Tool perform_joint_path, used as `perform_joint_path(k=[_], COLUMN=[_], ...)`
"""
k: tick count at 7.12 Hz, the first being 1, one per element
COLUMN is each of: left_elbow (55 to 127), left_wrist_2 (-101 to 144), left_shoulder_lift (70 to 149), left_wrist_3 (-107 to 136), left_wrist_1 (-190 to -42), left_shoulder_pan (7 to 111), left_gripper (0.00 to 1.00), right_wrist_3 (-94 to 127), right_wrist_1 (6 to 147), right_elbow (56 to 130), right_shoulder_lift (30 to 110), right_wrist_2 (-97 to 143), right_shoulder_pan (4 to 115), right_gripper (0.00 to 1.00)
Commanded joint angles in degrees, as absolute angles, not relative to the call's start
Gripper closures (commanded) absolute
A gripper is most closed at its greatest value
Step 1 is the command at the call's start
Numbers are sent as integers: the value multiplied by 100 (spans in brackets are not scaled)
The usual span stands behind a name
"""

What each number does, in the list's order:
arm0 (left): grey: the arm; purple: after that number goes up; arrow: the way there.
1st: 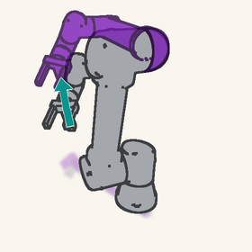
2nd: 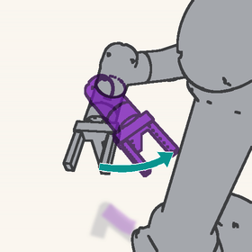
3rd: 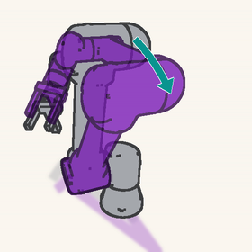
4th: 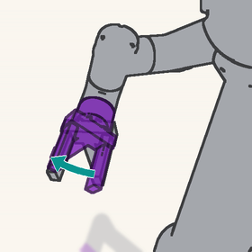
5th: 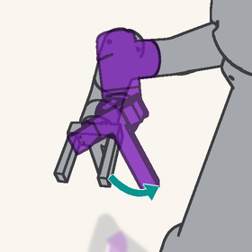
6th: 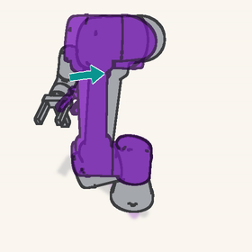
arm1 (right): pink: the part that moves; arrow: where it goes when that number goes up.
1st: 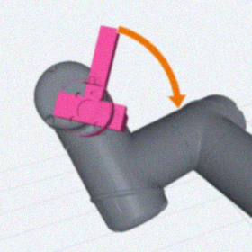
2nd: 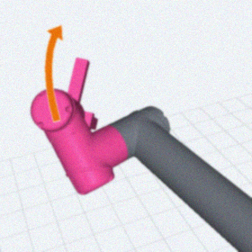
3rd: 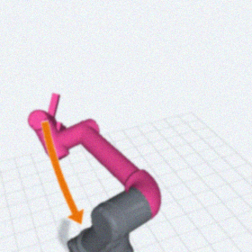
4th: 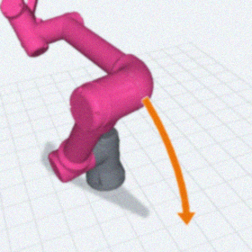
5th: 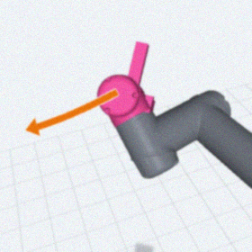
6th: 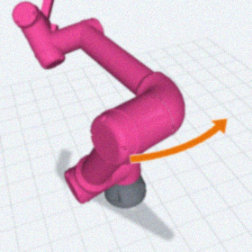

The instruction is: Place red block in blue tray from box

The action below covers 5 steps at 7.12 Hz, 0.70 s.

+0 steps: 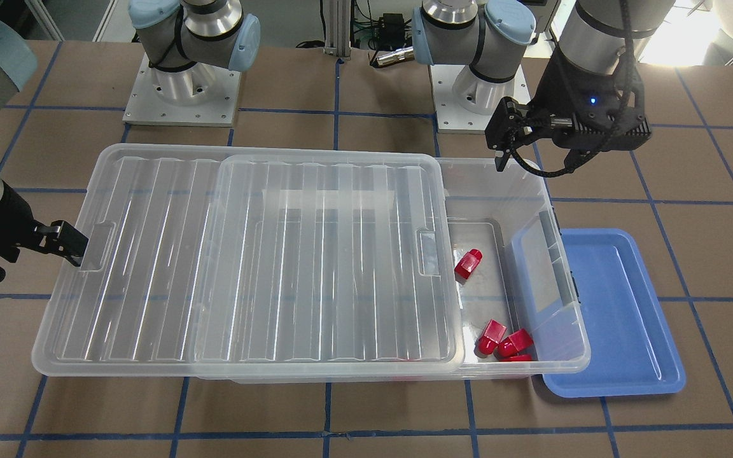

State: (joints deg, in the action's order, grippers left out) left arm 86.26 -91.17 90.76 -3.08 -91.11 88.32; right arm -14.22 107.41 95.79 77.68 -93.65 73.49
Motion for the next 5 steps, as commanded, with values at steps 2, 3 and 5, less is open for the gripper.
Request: perform_joint_path(k=[2, 3, 5], left_elbow=[8797, 8876, 9226], left_wrist_2=[-9044, -9053, -9061], left_shoulder_lift=[9018, 9183, 9464], left_wrist_3=[-527, -466, -684], left_wrist_1=[-9026, -9018, -8580], left_shoulder_pan=[8833, 8824, 8816], left_gripper=[0, 0, 0], right_wrist_3=[-1625, -1565, -1512], right_wrist_1=[10740, 10566, 10355], right_elbow=[9589, 9528, 9388], right_shoulder_lift=[7778, 7787, 8040], right_wrist_2=[-9440, -9431, -9352], right_shoulder_pan=[7172, 7189, 7294], right_gripper=[0, 0, 0])
